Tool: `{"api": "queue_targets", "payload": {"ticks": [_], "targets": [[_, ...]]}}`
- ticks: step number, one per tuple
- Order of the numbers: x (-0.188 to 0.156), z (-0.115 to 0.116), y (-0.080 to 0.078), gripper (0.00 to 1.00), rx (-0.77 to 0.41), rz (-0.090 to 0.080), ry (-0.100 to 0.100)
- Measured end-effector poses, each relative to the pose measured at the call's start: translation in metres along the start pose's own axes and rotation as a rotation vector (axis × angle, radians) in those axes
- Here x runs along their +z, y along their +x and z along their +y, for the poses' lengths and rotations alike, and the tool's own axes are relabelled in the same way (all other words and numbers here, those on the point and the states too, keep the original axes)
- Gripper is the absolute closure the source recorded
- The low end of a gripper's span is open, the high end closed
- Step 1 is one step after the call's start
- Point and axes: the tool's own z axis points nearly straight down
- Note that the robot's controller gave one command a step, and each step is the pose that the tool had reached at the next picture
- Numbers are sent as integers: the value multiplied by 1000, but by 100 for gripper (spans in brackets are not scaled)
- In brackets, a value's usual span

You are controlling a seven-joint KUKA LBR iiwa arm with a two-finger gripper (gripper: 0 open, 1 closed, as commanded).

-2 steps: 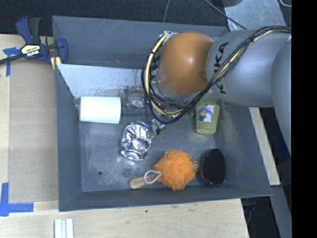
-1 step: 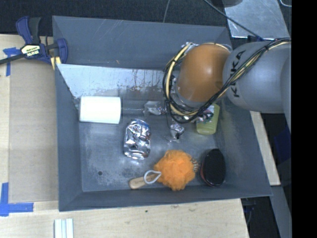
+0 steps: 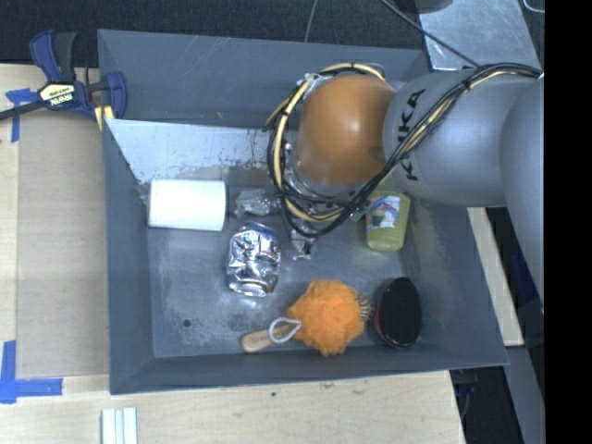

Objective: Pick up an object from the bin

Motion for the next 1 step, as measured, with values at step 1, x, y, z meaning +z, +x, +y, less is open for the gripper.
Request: {"api": "queue_targets", "payload": {"ticks": [1], "targets": [[11,3,19,0,-432,-2,1]]}}
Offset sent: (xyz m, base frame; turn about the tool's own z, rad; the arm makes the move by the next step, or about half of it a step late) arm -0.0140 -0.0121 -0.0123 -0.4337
